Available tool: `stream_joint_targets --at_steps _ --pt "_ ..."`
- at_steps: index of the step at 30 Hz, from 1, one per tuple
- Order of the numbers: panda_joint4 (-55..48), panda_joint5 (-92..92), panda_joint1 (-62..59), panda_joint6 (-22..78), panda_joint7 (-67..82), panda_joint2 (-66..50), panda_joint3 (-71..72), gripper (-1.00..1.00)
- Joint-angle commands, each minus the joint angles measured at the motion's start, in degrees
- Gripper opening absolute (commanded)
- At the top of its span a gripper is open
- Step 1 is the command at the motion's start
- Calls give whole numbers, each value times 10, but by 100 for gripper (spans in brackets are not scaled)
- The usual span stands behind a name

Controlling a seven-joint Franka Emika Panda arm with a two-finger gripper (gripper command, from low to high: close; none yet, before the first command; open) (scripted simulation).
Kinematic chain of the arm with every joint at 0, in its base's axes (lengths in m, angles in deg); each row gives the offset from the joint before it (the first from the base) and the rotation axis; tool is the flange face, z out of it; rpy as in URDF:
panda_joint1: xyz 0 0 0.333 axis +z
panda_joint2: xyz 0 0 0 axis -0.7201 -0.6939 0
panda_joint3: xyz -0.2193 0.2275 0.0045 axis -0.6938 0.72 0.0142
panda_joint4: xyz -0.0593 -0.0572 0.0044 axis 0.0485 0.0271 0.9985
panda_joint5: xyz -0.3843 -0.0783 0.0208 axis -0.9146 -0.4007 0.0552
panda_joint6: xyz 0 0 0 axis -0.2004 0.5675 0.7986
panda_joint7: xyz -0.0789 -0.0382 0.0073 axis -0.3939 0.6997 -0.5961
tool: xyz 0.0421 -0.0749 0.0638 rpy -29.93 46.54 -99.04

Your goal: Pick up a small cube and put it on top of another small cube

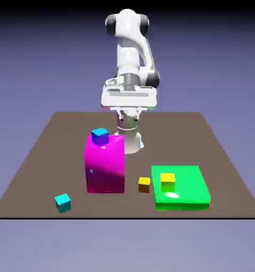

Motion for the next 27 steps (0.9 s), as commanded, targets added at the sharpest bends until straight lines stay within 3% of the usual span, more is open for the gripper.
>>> stream_joint_targets --at_steps 1,27 --pt "-18 10 -1 20 -1 -21 -10 0" --pt "-479 273 -16 540 -32 -561 -272 0"
